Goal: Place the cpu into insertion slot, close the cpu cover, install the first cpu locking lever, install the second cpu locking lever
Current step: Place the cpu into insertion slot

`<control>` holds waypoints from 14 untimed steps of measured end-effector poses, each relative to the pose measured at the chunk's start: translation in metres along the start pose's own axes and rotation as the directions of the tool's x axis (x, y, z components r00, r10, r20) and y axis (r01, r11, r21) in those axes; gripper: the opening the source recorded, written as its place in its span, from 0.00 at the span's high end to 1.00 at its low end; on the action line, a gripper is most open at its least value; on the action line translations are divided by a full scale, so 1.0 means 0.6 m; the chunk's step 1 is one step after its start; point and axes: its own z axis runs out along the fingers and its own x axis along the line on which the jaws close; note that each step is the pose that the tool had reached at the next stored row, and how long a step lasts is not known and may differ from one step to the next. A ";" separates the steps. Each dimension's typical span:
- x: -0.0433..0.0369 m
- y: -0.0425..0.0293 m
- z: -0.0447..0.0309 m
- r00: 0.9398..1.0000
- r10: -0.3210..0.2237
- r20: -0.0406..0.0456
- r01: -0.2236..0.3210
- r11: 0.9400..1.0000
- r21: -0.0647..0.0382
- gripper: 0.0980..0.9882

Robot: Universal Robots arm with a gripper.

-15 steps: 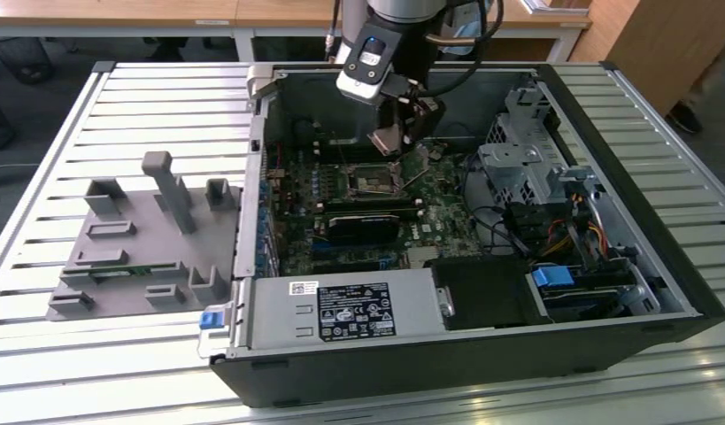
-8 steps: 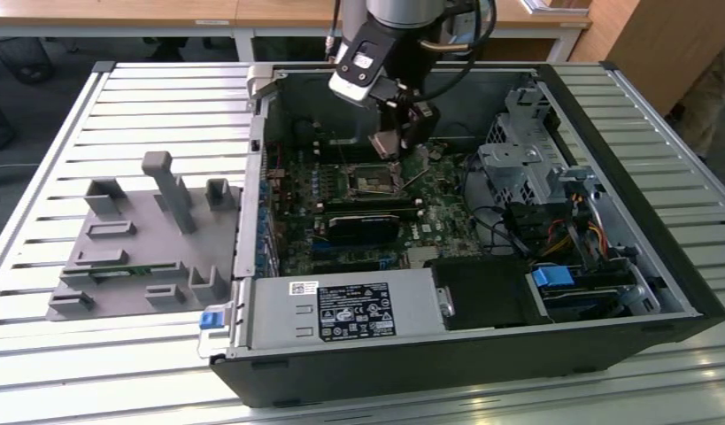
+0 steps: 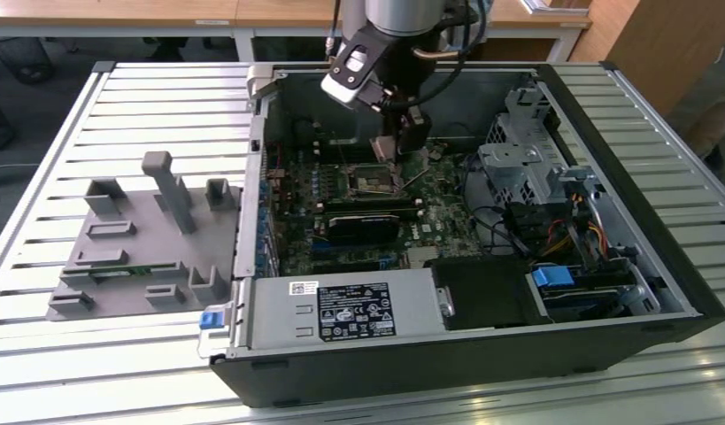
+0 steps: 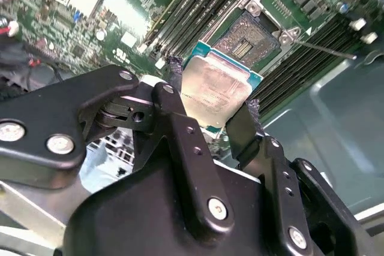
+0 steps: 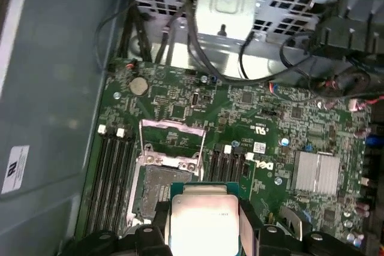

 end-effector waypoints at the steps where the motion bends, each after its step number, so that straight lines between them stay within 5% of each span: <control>1: 0.000 0.000 0.002 1.000 0.019 0.002 -0.019 1.000 0.000 0.50; 10: 0.000 -0.002 0.019 0.990 0.138 0.013 -0.138 0.990 -0.002 0.50; 14: 0.000 -0.003 0.028 0.990 0.140 0.016 -0.140 0.990 -0.002 0.50</control>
